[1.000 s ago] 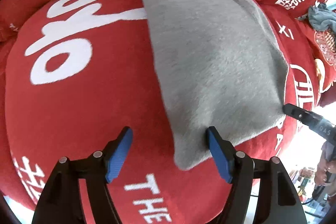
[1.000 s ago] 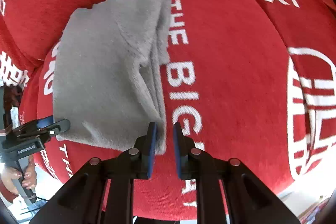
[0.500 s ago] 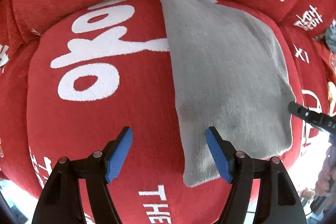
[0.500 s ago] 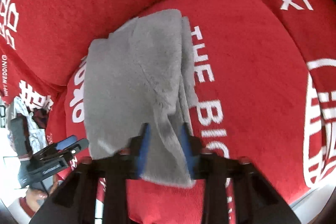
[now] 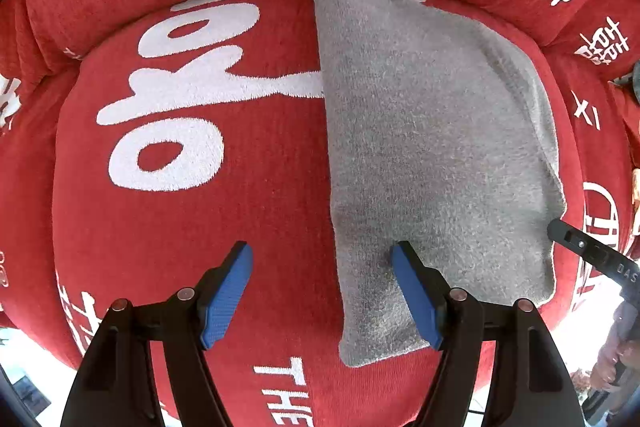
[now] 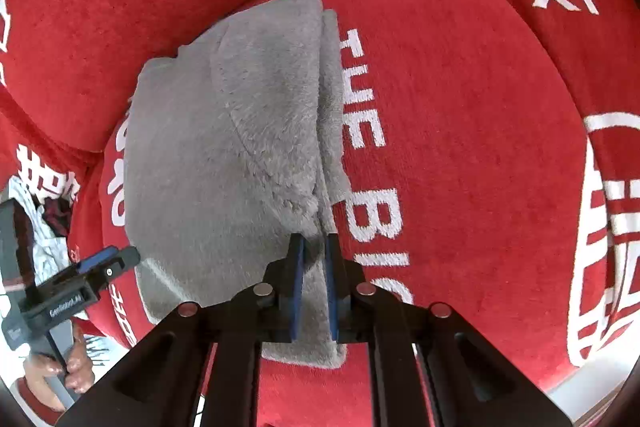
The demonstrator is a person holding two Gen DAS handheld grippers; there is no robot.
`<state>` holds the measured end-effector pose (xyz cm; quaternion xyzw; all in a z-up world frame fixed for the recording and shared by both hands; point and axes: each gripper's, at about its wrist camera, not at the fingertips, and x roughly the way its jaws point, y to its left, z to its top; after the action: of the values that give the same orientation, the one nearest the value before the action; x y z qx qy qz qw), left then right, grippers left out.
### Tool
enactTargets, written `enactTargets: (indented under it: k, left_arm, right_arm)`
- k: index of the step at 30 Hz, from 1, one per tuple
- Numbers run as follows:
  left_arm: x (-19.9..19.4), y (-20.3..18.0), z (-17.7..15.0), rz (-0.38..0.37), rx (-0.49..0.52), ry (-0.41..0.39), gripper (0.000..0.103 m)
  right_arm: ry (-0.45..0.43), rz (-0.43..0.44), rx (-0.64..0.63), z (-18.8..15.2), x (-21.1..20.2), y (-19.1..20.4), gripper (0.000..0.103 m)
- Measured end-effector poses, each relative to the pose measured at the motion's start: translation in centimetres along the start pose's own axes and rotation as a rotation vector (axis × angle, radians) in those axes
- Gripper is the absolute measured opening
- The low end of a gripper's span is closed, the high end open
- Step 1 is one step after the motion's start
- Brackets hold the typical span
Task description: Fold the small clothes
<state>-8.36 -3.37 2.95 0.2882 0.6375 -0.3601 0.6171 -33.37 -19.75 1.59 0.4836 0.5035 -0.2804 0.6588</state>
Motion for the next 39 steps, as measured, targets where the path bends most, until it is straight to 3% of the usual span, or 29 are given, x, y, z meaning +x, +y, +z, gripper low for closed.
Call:
enactTargets:
  k: [15, 16, 18, 21, 23, 29, 39]
  left_arm:
    - [0.0, -0.6, 0.1, 0.036, -0.003, 0.014, 0.074]
    - [0.0, -0.6, 0.2, 0.039, -0.007, 0.015, 0.085]
    - [-0.2, -0.6, 0.1, 0.053, -0.022, 0.002, 0.096]
    - [-0.6, -0.7, 0.3, 0.037, -0.03, -0.023, 0.096]
    - [-0.6, -0.9, 0.4, 0.034, -0.037, -0.025, 0.103]
    - [-0.5, -1.3, 0.9, 0.071, -0.025, -0.015, 0.102]
    - [-0.2, -1.6, 1.5, 0.079, -0.017, -0.003, 0.102]
  right_arm:
    - [0.021, -0.021, 0.041, -0.1, -1.4, -2.3, 0.015]
    - [0.022, -0.019, 0.044, 0.0, -1.5, -2.3, 0.017]
    - [0.021, -0.02, 0.048, 0.1, -1.5, -2.5, 0.023]
    - [0.013, -0.017, 0.047, 0.2, -1.7, -2.5, 0.036]
    - [0.01, -0.014, 0.046, 0.3, -1.9, -2.5, 0.038]
    - [-0.006, -0.008, 0.025, 0.7, -2.2, -2.3, 0.056]
    - [-0.027, 0.006, 0.028, 2.1, -2.5, -2.7, 0.057]
